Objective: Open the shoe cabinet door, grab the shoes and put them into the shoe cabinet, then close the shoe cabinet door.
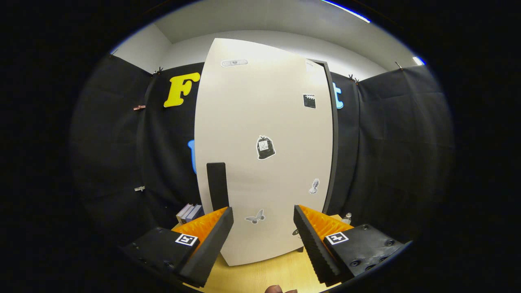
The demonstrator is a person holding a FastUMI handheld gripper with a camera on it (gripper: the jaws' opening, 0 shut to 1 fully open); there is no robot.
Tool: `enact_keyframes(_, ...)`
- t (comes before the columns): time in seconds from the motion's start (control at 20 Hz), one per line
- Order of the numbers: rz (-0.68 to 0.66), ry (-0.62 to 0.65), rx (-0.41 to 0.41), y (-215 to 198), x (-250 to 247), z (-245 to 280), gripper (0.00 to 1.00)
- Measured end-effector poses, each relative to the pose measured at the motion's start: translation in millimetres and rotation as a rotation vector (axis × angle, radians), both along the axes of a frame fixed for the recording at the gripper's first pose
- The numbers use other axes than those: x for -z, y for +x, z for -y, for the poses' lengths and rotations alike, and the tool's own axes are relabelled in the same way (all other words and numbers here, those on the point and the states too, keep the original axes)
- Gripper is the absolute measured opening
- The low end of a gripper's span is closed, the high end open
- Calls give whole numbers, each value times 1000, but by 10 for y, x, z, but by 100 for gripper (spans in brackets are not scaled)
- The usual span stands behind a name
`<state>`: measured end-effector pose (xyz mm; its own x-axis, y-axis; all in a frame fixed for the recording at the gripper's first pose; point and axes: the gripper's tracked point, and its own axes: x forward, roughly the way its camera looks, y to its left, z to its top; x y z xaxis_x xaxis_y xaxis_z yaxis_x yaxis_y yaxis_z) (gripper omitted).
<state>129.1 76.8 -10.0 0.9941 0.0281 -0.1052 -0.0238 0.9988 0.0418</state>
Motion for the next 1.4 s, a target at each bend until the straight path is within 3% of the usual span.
enact_keyframes(1.4, -1, 36, 33, -236, -97, 420, 98)
